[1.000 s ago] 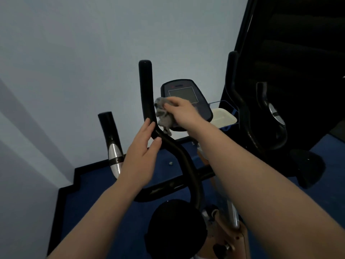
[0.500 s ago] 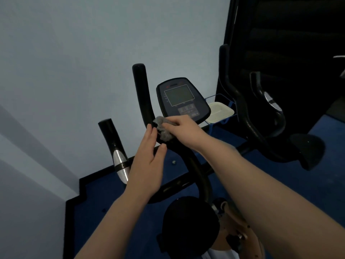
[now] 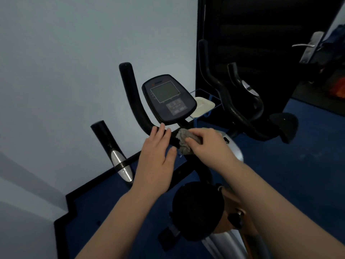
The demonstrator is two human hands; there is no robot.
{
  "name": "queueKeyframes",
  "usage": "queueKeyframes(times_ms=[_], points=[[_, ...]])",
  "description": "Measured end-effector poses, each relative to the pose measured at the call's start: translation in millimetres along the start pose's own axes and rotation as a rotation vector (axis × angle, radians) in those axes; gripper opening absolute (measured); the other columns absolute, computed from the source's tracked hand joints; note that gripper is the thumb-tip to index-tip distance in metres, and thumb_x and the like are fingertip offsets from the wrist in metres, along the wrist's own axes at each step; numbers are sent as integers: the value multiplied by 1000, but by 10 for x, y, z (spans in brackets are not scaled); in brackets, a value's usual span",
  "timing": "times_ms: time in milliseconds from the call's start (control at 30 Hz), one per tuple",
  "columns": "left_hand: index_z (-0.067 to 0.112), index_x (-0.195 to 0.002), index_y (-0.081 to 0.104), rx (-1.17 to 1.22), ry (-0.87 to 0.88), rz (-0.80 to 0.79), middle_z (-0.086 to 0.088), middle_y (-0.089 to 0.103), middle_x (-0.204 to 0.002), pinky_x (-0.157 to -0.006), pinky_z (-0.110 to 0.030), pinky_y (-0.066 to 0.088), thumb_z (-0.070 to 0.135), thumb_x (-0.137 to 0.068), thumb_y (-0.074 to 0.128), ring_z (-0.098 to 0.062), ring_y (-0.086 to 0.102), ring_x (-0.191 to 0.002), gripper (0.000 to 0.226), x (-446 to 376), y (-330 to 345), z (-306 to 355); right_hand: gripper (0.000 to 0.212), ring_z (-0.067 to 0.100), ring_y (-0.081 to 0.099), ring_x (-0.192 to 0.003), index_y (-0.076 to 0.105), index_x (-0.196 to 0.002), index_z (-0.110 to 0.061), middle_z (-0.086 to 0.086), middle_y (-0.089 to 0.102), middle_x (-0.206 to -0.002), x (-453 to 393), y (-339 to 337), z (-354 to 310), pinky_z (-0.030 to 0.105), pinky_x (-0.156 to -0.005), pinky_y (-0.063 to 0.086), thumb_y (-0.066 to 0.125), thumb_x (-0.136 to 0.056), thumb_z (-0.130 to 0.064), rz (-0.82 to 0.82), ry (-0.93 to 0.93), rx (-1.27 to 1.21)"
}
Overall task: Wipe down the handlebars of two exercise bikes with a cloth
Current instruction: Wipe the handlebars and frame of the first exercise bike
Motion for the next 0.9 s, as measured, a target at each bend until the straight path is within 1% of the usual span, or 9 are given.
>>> queueKeyframes(times_ms=[100,200,233,433,567,633,700,800,900], points=[[22,-146,27,-8,37,-43,20,7,-149,-118,-25,-1,29,-101,35,2,-7,-141,47,-15,117,57,26,-17,58,-78,70,-113,-26,-28,61,-80,243,-96,68,-2,-67,40,63,-87,-22,78,3,-32],[23,-146,27,-27,52,-66,22,7,-147,-116,-24,-2,31,-101,32,3,-9,-139,46,-20,190,78,32,4,61,-102,67,-117,-31,-12,69,-105,447,-138,150,23,-90,49,66,-86,-25,93,20,-13],[23,-146,27,-30,56,-69,22,7,-147,-116,-24,-2,31,-101,32,4,-9,-139,46,-14,200,79,34,6,59,-105,66,-118,-32,-10,68,-109,514,-157,179,25,-93,48,68,-85,-26,103,27,-1],[26,-147,23,-38,85,-81,22,6,-149,-116,-25,-1,33,-101,32,4,-11,-140,48,27,236,86,33,-14,58,-92,68,-113,-35,-20,67,-100,750,-243,286,-3,-75,40,71,-83,-23,182,84,-96],[28,-147,22,-42,86,-80,22,5,-150,-117,-26,-1,33,-101,32,4,-12,-141,48,33,237,57,29,-22,57,-86,68,-103,-46,-39,63,-78,879,-261,368,-3,-70,41,71,-82,-26,207,133,-119],[28,-147,22,-47,89,-75,23,5,-150,-117,-25,-1,33,-101,32,4,-11,-141,48,29,235,54,27,-20,58,-87,67,-95,-52,-43,63,-78,953,-244,448,-1,-69,44,71,-82,-29,183,165,-145],[28,-147,24,-31,82,-67,22,8,-150,-116,-24,-1,33,-101,32,4,-9,-142,47,27,234,56,23,-18,60,-86,69,-96,-49,-40,65,-81,991,-249,532,1,-69,46,71,-82,-30,155,192,-183],[25,-143,34,80,48,-12,20,22,-149,-117,-24,6,29,-101,37,3,4,-143,43,21,166,36,11,-6,66,-79,73,-86,-42,-23,73,-79,930,-304,563,13,-69,52,70,-83,-31,100,220,-223],[27,-132,53,249,-14,125,20,46,-137,-106,-4,19,21,-98,45,18,30,-129,35,10,-54,-30,9,9,71,-74,77,-87,-26,-5,75,-78,730,-423,441,18,-58,53,69,-85,-23,139,197,-491]])
Point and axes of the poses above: each hand's wrist, its own x-axis away from the middle knuckle, its own y-axis out of the palm, z = x × y, the point moved 10 cm from there along -x, towards the middle knuckle
